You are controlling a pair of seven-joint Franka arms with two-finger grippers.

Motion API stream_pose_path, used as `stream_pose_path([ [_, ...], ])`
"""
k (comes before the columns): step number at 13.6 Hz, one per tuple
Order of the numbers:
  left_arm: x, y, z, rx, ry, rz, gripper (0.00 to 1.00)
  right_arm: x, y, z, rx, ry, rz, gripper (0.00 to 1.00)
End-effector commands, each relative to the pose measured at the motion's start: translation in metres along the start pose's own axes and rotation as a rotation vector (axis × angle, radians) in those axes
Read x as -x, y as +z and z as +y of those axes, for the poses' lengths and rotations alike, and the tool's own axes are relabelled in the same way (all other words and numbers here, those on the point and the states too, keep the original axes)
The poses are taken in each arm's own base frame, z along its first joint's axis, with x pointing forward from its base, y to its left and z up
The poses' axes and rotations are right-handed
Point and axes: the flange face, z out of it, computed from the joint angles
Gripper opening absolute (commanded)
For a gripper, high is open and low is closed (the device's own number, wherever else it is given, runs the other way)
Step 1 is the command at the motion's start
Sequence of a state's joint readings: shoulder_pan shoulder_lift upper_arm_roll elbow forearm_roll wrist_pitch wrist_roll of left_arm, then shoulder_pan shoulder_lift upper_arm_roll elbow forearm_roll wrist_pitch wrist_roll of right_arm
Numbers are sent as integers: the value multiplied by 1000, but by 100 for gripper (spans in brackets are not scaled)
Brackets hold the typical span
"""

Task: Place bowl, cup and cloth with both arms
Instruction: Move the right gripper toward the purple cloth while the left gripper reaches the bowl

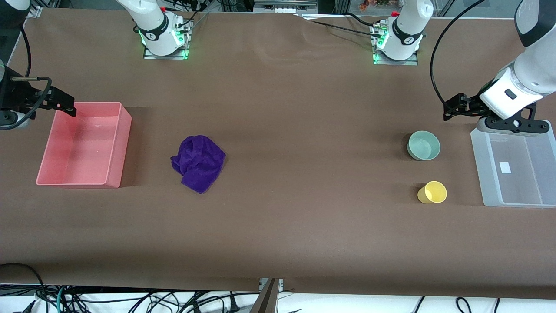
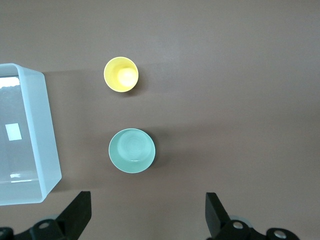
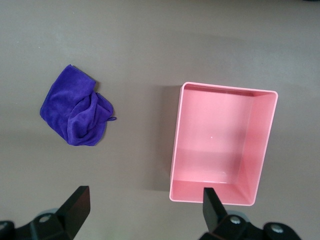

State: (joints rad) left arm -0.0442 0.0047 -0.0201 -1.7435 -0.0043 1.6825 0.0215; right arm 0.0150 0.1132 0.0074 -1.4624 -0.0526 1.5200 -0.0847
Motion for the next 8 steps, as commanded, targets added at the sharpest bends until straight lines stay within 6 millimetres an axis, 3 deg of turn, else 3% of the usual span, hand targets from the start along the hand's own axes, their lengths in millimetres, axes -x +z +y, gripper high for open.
stream_pose_path([
  [1,-3,-6,2,14,-6,-6,100,-2,-5,4,-26,-4,10,100],
  [5,-3,-5,-1,15,-6,-8,100,-4,-2,4,-26,-4,11,100],
  [8,2,20,-30,20,-23,-117,100,-6,1,3,-26,-3,9,100],
])
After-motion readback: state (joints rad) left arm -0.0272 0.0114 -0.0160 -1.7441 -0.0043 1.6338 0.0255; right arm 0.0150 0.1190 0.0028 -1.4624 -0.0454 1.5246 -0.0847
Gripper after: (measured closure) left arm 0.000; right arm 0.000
